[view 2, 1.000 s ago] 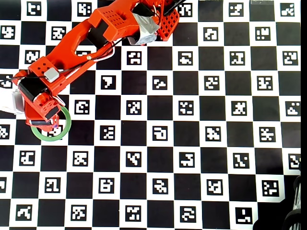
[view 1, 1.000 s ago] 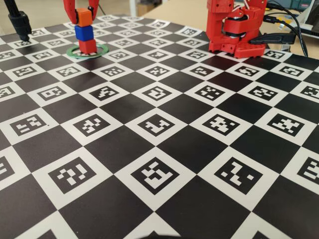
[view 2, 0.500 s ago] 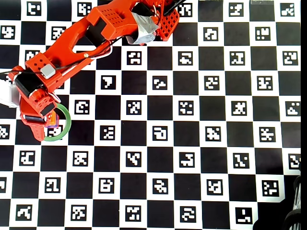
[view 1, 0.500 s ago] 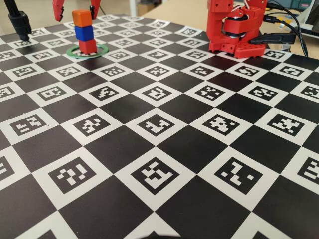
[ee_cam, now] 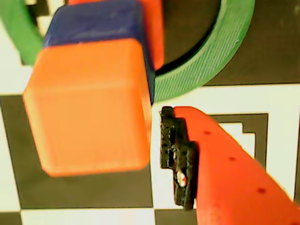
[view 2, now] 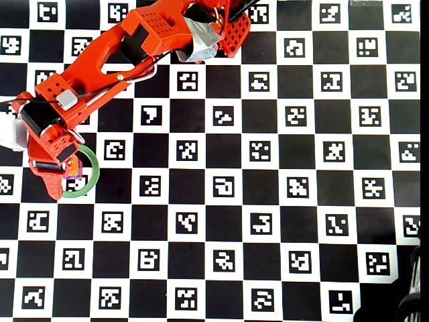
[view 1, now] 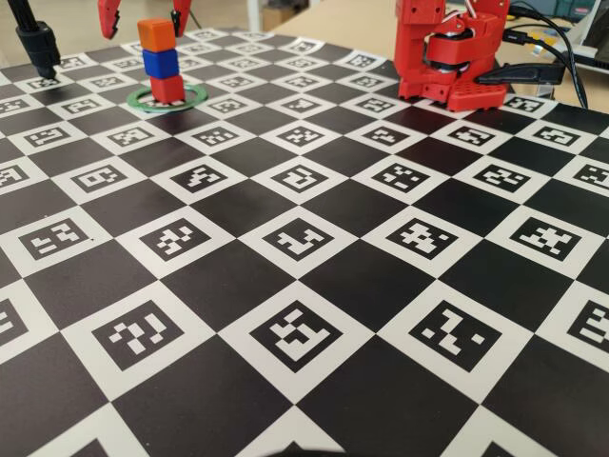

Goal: Grab the red cube then put it in the green circle then put the blue cube on top and finally the orange cube on top

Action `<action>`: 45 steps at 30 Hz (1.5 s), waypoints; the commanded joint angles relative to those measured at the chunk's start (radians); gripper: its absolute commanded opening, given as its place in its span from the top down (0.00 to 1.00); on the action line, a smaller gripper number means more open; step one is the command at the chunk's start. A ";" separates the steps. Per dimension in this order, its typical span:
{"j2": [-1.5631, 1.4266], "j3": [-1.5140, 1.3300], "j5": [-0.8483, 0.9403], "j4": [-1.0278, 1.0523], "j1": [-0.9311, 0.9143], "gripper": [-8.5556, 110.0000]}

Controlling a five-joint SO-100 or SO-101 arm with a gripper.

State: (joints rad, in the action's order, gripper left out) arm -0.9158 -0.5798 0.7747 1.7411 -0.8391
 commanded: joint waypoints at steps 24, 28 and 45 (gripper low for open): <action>-0.775 -0.460 -0.495 0.080 0.146 0.86; -0.831 -0.581 -0.584 0.025 0.189 0.90; -1.236 -1.157 -0.396 -0.232 0.457 0.97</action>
State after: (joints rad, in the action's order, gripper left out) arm -2.0049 -1.6889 0.3252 1.5555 -0.4418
